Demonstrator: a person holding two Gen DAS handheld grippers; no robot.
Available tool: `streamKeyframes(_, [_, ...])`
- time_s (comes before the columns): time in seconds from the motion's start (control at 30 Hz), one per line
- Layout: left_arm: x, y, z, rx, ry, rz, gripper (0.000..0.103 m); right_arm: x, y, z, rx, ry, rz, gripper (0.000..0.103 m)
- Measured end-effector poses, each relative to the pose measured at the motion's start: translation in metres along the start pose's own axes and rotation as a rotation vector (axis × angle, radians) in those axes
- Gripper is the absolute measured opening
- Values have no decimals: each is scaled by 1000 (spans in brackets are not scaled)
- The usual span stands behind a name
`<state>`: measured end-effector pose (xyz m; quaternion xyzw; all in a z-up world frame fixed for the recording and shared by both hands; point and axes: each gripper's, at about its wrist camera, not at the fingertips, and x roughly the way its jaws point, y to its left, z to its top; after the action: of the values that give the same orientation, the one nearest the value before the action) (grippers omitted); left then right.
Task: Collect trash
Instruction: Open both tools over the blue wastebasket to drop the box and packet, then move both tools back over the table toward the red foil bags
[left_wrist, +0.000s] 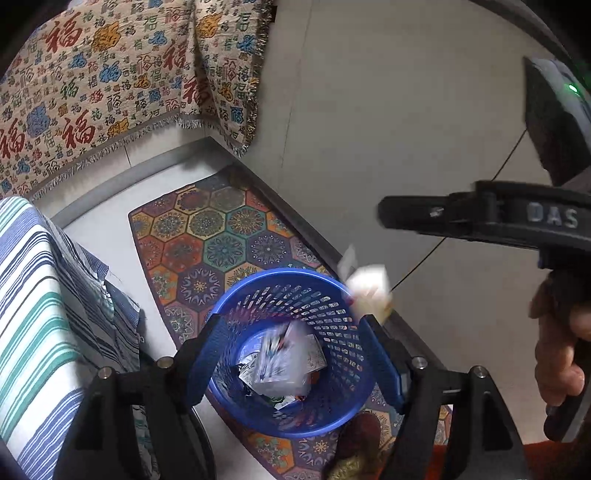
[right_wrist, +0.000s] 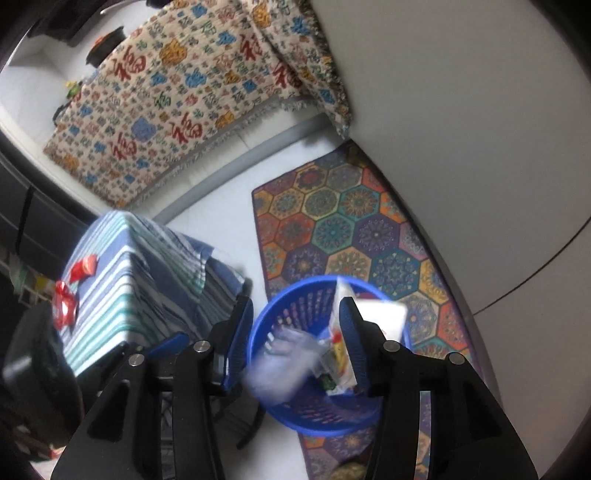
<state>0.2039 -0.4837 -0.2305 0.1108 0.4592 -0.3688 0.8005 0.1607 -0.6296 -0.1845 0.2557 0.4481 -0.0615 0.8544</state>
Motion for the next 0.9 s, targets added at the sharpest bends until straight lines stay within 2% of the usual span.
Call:
streamKeyframes(0.17, [-30, 12, -4, -58, -51, -6, 75, -16, 3, 0, -19, -49, -17, 61])
streamKeyframes(0.3, [-85, 26, -22, -90, -118, -12, 75, -31, 22, -1, -85, -118, -79, 80])
streamKeyframes(0.37, [-112, 34, -39, -99, -134, 0, 75, -38, 38, -3, -131, -154, -112, 84])
streamKeyframes(0.53, [-164, 71, -94, -146, -135, 138, 75, -38, 97, -18, -280, -194, -145, 88])
streamKeyframes(0.63, [-185, 112, -129, -231, -125, 243, 75, -27, 147, -37, -378, -176, -99, 89])
streamKeyframes(0.73, [-204, 158, -158, -337, -114, 360, 75, -10, 205, -65, -465, -140, -6, 91])
streamKeyframes(0.8, [-214, 182, -168, -401, -121, 401, 75, 8, 249, -90, -534, -87, 83, 92])
streamKeyframes(0.9, [-225, 211, -167, -463, -143, 433, 75, 42, 290, -122, -613, 17, 141, 92])
